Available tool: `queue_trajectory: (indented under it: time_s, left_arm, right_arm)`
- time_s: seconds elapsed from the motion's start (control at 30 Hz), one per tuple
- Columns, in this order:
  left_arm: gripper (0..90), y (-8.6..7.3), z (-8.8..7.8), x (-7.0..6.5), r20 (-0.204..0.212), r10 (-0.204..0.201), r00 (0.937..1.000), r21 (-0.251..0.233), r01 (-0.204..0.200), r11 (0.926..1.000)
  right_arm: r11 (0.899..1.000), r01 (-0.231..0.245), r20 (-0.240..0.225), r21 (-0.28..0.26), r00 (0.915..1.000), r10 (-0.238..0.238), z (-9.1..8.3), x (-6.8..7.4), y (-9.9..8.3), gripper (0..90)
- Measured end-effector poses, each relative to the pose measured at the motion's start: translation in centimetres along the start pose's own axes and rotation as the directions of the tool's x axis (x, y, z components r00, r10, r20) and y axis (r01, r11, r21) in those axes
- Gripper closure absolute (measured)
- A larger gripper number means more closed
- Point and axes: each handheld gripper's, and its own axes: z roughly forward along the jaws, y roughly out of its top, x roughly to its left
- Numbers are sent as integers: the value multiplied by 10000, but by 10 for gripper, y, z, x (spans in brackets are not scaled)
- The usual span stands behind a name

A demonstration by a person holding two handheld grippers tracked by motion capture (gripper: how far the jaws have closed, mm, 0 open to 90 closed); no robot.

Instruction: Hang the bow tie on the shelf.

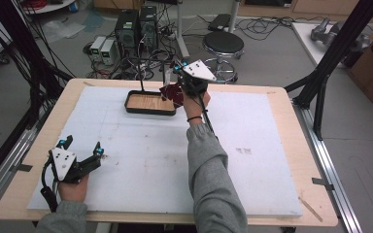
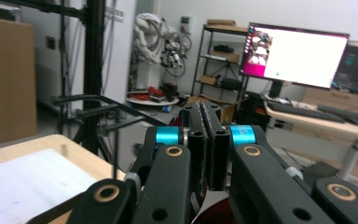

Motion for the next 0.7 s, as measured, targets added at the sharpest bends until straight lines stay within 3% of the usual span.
queue_trajectory:
  time_s: [0.03, 0.13, 0.23, 0.5, 0.57, 0.7]
  left_arm:
    - [121, 0, 0, 0, -25, 30, 10000, 26, -29, 10000]
    - [121, 0, -1, 1, -24, 3, 10000, 5, -3, 10000]
    - [121, 0, 0, 0, -34, -37, 10000, 61, 37, 10000]
    - [121, -1, -1, 1, -110, -35, 9999, 60, 36, 10000]
    - [121, -1, -1, 1, -133, -34, 9999, 49, 35, 10000]
    - [121, -1, -1, 1, -150, -75, 9999, 19, 75, 10000]
  right_arm:
    - [9994, -340, 124, 14, 9993, 339, 4, -6, -5, 896]
    - [9994, -330, 183, 108, 9993, 328, 7, -10, -10, 896]
    - [9984, -220, 170, 529, 9996, 212, 14, -14, -22, 895]
    - [9963, -365, 181, 774, 9992, 352, 21, -13, -34, 888]
    - [9933, -256, 289, 1128, 9993, 225, 23, -12, -37, 877]
    - [9940, -221, 427, 1076, 9989, 176, 22, -11, -36, 783]
